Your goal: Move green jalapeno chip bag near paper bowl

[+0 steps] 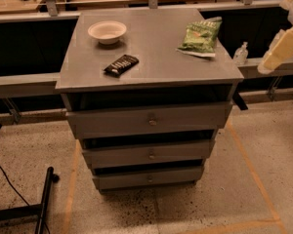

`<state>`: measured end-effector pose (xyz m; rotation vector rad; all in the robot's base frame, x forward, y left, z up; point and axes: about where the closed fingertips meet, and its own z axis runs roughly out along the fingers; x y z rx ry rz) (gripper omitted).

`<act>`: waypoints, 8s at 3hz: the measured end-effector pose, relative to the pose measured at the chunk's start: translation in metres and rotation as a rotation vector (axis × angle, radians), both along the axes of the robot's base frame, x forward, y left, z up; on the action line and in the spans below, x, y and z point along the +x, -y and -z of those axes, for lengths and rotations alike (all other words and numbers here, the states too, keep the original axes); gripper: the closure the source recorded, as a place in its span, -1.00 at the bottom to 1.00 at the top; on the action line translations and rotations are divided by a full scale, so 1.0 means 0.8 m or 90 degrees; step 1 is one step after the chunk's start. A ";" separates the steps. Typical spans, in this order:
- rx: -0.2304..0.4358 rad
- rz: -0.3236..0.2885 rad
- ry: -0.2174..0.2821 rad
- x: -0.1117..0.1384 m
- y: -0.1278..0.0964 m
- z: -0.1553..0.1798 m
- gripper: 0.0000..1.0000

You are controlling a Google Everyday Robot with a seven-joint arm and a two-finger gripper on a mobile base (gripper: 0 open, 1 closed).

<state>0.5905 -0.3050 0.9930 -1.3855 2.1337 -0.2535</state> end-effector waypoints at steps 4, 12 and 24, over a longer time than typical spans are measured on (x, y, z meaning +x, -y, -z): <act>0.348 0.045 0.050 0.294 -0.103 0.097 -1.00; 0.373 0.332 0.067 0.371 -0.099 0.185 0.06; 0.419 0.198 0.133 0.345 -0.116 0.121 1.00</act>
Offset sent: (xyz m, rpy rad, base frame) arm 0.2862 0.0553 0.0274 0.6261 -0.2666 0.1722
